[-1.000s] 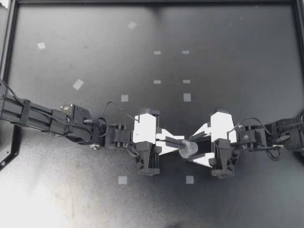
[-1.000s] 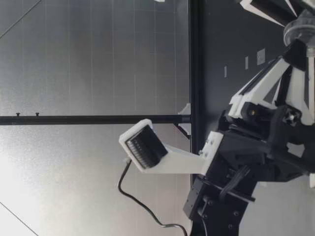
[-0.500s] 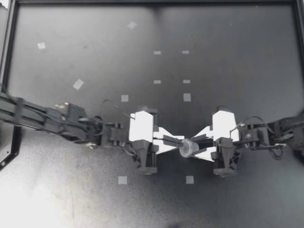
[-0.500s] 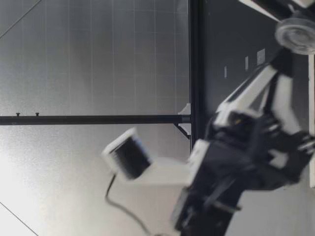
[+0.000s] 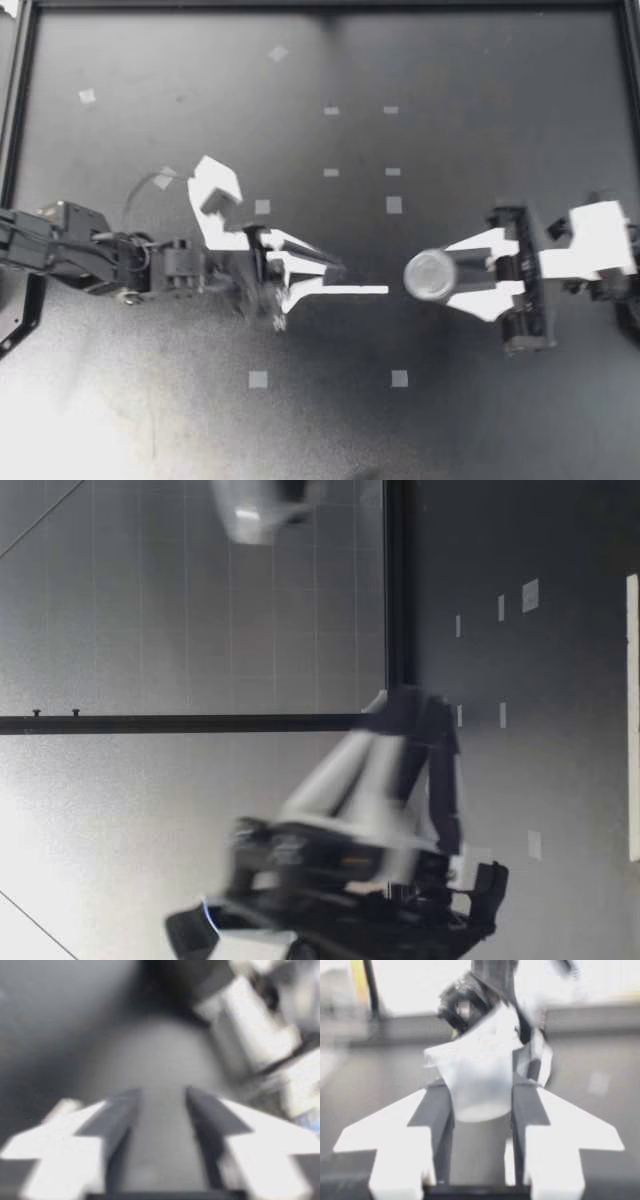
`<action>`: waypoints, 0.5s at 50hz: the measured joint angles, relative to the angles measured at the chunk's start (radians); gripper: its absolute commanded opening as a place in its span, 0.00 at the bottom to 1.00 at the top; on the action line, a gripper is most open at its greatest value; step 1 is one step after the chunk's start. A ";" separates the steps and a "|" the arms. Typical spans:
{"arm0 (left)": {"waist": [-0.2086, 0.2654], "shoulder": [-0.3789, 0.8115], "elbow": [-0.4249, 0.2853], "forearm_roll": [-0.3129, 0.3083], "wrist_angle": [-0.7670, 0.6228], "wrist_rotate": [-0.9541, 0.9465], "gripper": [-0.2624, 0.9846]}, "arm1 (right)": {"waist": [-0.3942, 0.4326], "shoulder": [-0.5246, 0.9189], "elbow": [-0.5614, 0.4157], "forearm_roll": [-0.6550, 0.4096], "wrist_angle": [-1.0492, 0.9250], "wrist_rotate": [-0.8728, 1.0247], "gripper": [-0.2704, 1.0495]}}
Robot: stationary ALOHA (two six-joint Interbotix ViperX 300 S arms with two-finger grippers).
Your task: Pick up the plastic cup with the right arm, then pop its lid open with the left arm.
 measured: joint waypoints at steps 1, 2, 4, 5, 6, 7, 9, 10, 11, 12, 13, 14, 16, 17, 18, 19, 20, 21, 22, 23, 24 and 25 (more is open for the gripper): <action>-0.002 -0.002 0.002 0.002 -0.012 -0.063 0.86 | -0.002 0.008 -0.002 0.000 -0.014 -0.003 0.45; -0.002 -0.003 0.002 0.005 -0.020 -0.120 0.89 | -0.005 0.017 -0.006 0.000 -0.026 -0.005 0.45; -0.002 -0.006 0.003 0.006 -0.031 -0.210 0.91 | -0.014 0.035 -0.020 0.002 -0.037 -0.011 0.45; -0.002 -0.006 0.003 0.006 -0.034 -0.252 0.91 | -0.017 0.044 -0.028 0.002 -0.038 -0.011 0.45; -0.002 -0.006 0.003 0.008 -0.035 -0.291 0.90 | -0.023 0.057 -0.037 0.002 -0.040 -0.014 0.45; -0.003 -0.008 0.003 0.006 -0.037 -0.316 0.89 | -0.026 0.069 -0.046 0.002 -0.041 -0.015 0.45; -0.002 -0.006 0.002 0.008 -0.037 -0.357 0.86 | -0.034 0.092 -0.064 0.002 -0.043 -0.023 0.45; -0.002 -0.006 0.000 0.009 -0.037 -0.370 0.85 | -0.035 0.103 -0.074 0.002 -0.043 -0.025 0.45; -0.002 -0.006 -0.003 0.009 -0.037 -0.379 0.84 | -0.038 0.118 -0.086 0.002 -0.043 -0.031 0.45; -0.002 -0.008 -0.008 0.009 -0.037 -0.385 0.83 | -0.040 0.130 -0.095 0.002 -0.043 -0.034 0.45; -0.002 -0.008 -0.011 0.009 -0.037 -0.391 0.83 | -0.041 0.146 -0.104 0.002 -0.043 -0.035 0.45; -0.002 -0.008 -0.014 0.009 -0.038 -0.393 0.83 | -0.043 0.156 -0.110 0.002 -0.043 -0.038 0.45; -0.002 -0.014 -0.018 0.009 -0.037 -0.391 0.83 | -0.043 0.176 -0.120 0.000 -0.043 -0.038 0.45; -0.002 -0.017 -0.020 0.009 -0.037 -0.391 0.83 | -0.043 0.187 -0.123 -0.002 -0.043 -0.038 0.45; -0.002 -0.021 -0.021 0.009 -0.037 -0.390 0.83 | -0.043 0.193 -0.124 -0.005 -0.044 -0.038 0.45; -0.002 -0.026 -0.023 0.009 -0.037 -0.388 0.83 | -0.043 0.201 -0.126 -0.008 -0.044 -0.038 0.45; -0.002 -0.031 -0.025 0.009 -0.038 -0.387 0.83 | -0.044 0.204 -0.127 -0.011 -0.044 -0.038 0.45; -0.002 -0.032 -0.026 0.009 -0.037 -0.387 0.83 | -0.044 0.207 -0.127 -0.014 -0.046 -0.038 0.45; -0.002 -0.035 -0.026 0.009 -0.037 -0.387 0.83 | -0.044 0.207 -0.129 -0.017 -0.046 -0.038 0.45; -0.002 -0.037 -0.026 0.009 -0.038 -0.387 0.83 | -0.044 0.207 -0.129 -0.020 -0.046 -0.038 0.45; -0.002 -0.037 -0.028 0.009 -0.037 -0.387 0.83 | -0.044 0.207 -0.129 -0.020 -0.046 -0.038 0.45; -0.002 -0.038 -0.029 0.009 -0.037 -0.385 0.83 | -0.044 0.207 -0.129 -0.020 -0.046 -0.038 0.45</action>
